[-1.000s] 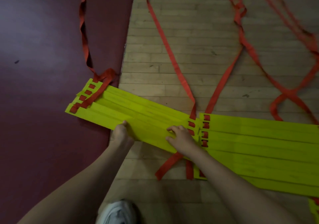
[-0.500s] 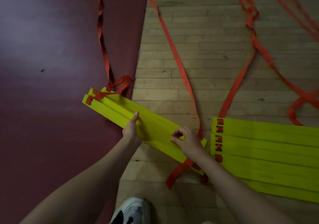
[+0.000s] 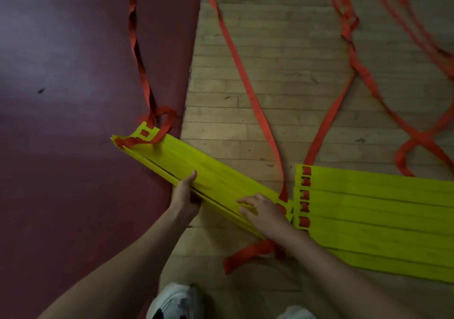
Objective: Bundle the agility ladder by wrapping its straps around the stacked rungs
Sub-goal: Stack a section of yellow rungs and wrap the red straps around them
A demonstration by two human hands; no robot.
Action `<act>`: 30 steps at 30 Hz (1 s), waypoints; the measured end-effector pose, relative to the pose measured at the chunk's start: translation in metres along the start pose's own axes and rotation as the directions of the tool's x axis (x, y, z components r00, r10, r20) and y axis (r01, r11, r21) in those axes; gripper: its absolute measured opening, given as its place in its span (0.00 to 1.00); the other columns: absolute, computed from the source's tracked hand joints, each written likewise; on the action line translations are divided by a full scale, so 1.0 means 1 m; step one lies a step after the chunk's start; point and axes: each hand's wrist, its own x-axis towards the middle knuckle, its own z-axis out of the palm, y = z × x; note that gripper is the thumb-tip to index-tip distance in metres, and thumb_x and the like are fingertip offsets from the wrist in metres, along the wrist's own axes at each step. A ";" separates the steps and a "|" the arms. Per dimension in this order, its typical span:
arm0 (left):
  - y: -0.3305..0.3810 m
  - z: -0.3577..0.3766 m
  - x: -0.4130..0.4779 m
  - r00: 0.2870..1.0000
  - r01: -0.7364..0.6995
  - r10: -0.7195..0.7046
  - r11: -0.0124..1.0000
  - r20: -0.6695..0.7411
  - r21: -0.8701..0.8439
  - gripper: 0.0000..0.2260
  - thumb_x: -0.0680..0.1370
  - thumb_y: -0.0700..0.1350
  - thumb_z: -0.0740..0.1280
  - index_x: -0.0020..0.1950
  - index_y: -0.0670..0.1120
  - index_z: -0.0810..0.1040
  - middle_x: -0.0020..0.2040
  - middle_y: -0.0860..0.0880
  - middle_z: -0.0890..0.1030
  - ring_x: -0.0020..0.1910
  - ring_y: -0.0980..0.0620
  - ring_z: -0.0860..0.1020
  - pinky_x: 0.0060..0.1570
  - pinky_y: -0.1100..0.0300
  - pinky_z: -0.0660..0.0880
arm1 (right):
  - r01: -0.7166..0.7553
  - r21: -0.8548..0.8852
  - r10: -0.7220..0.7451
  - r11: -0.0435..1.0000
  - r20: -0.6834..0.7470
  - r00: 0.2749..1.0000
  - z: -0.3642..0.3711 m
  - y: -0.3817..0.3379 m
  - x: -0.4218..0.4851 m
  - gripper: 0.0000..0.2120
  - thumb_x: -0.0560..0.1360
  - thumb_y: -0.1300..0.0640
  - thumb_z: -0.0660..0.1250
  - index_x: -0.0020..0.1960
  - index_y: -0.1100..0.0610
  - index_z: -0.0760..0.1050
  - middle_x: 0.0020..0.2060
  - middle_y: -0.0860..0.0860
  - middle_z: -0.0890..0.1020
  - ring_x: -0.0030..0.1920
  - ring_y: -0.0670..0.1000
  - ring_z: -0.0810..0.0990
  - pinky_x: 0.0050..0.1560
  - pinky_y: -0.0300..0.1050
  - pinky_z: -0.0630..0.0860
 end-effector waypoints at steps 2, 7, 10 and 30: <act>0.004 -0.001 0.001 1.000 0.001 -0.001 1.000 0.003 -0.001 0.17 0.81 0.39 0.61 0.70 0.40 0.70 0.63 0.41 0.78 0.55 0.42 0.77 0.47 0.48 0.75 | 0.000 0.035 0.000 0.999 -0.008 1.000 0.009 -0.004 0.005 0.15 0.81 0.52 0.61 0.66 0.53 0.76 0.60 0.55 0.76 0.64 0.54 0.73 0.62 0.40 0.64; 0.007 -0.014 0.011 0.996 0.079 -0.079 0.997 -0.043 0.003 0.17 0.81 0.34 0.56 0.70 0.37 0.69 0.62 0.38 0.76 0.61 0.37 0.74 0.59 0.42 0.70 | -0.028 -0.006 0.029 1.000 0.048 0.998 0.020 -0.010 0.020 0.14 0.81 0.52 0.61 0.64 0.53 0.77 0.61 0.55 0.74 0.65 0.54 0.70 0.64 0.41 0.64; 0.006 -0.022 0.014 0.993 0.096 -0.094 0.995 -0.064 0.021 0.11 0.81 0.33 0.55 0.57 0.39 0.74 0.45 0.42 0.76 0.41 0.44 0.75 0.46 0.47 0.74 | -0.070 -0.038 0.072 0.997 0.043 0.996 0.023 -0.016 0.027 0.14 0.80 0.53 0.62 0.64 0.54 0.76 0.62 0.55 0.72 0.66 0.55 0.69 0.64 0.43 0.65; 0.001 0.008 -0.012 0.999 0.006 -0.008 0.999 0.039 0.039 0.06 0.81 0.45 0.63 0.48 0.43 0.74 0.48 0.44 0.79 0.51 0.45 0.77 0.60 0.49 0.71 | 0.094 0.007 -0.093 0.996 -0.063 0.994 0.017 -0.024 0.025 0.05 0.76 0.61 0.67 0.49 0.60 0.81 0.48 0.56 0.80 0.53 0.54 0.76 0.52 0.44 0.67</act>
